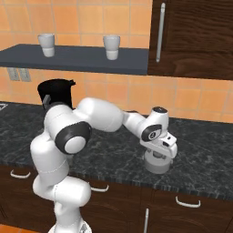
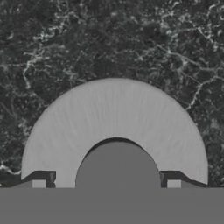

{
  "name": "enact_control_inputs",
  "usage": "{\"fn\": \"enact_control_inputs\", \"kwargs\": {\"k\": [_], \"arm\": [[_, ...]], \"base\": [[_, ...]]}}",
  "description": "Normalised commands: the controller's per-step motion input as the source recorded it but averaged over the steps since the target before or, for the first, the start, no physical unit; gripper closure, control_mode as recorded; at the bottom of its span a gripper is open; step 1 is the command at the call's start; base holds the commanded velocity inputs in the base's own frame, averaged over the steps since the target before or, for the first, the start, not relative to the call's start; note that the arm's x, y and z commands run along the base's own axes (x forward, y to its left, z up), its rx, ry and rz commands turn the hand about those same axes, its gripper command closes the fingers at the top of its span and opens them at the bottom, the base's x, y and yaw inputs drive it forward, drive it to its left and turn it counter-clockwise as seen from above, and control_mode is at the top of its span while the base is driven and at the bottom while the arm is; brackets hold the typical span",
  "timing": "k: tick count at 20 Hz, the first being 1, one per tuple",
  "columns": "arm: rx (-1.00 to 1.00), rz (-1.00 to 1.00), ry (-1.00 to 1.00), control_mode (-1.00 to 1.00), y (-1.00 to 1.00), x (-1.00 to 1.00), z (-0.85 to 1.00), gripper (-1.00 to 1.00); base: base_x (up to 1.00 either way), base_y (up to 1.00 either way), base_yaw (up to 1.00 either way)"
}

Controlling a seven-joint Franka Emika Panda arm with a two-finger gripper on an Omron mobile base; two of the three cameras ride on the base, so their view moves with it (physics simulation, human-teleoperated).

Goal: Close the lid blender by securely placing the lid on top.

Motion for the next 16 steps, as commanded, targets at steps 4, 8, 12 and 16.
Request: {"fn": "enact_control_inputs", "kwargs": {"k": [4, 8, 12, 16], "arm": [[0.00, 0.00, 0.00, -1.00, 0.00, 0.00, 0.00, 1.00], [0.00, 0.00, 0.00, -1.00, 0.00, 0.00, 0.00, 1.00], [0.00, 0.00, -0.04, -1.00, 0.00, -0.11, 0.33, 1.00], [0.00, -0.02, -0.06, -1.00, 0.00, -0.15, 0.91, 1.00]], "base": [[0.00, 0.00, 0.00], [0.00, 0.00, 0.00], [0.00, 0.00, 0.00], [0.00, 0.00, 0.00]]}}
